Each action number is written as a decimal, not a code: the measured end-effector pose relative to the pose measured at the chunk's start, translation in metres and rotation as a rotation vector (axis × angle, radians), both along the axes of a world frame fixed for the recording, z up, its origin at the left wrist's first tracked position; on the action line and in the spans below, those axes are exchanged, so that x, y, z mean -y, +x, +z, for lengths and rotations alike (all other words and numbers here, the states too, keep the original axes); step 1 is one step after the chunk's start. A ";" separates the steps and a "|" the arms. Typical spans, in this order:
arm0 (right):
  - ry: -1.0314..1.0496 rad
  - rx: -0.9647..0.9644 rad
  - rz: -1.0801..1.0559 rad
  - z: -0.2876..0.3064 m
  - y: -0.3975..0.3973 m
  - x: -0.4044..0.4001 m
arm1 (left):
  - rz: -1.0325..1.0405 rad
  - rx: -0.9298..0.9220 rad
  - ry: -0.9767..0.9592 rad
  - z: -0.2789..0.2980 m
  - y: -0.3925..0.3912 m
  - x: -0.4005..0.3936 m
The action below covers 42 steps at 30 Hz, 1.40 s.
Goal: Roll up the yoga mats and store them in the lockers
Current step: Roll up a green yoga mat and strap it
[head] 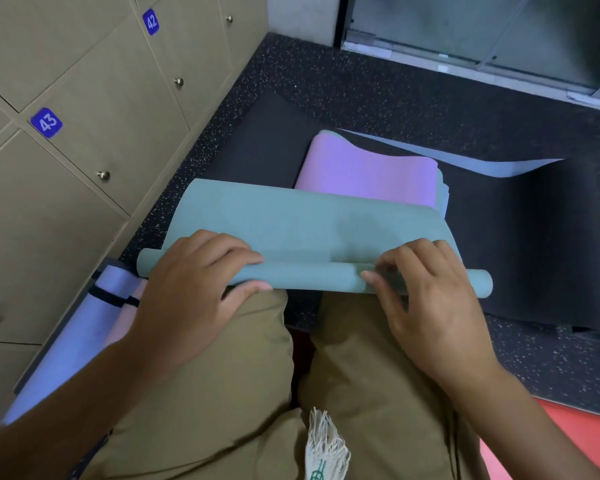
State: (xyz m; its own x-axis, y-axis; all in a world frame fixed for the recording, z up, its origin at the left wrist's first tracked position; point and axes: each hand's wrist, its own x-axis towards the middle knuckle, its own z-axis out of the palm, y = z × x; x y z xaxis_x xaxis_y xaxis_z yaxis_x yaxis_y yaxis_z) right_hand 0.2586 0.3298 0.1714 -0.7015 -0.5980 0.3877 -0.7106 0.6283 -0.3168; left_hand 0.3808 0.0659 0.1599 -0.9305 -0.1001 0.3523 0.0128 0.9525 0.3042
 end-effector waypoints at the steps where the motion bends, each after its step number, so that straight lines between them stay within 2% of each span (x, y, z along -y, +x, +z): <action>1: 0.030 -0.019 0.008 -0.002 0.000 -0.002 | 0.019 0.000 0.023 0.000 -0.001 -0.001; 7: 0.064 0.003 -0.001 -0.008 -0.006 -0.006 | 0.134 0.054 0.229 0.000 -0.014 -0.004; 12: -0.007 0.205 0.014 -0.009 -0.023 -0.005 | 0.181 0.030 0.301 0.002 -0.025 -0.005; 17: 0.013 0.423 0.010 0.001 -0.041 0.003 | 0.110 -0.109 0.127 0.002 -0.028 -0.009; 22: 0.049 0.583 0.017 0.009 -0.056 0.007 | 0.073 -0.083 0.023 -0.004 -0.023 -0.008; 24: -0.016 0.520 -0.026 0.007 -0.056 0.011 | 0.070 -0.073 0.009 -0.005 -0.023 -0.008; 27: -0.095 0.282 -0.088 0.001 -0.048 0.016 | 0.058 -0.046 -0.032 -0.005 -0.025 -0.008; 31: -0.039 0.032 -0.076 -0.006 -0.033 0.012 | 0.045 -0.044 -0.111 -0.008 -0.026 -0.007; 36: 0.069 -0.030 -0.050 -0.010 -0.025 0.003 | 0.097 -0.030 -0.023 -0.012 -0.036 -0.003; 40: 0.124 0.026 -0.032 -0.014 -0.030 0.003 | 0.125 0.062 0.157 -0.010 -0.047 0.001; 42: 0.118 0.039 -0.018 -0.017 -0.034 0.004 | 0.150 0.045 0.281 -0.005 -0.052 0.001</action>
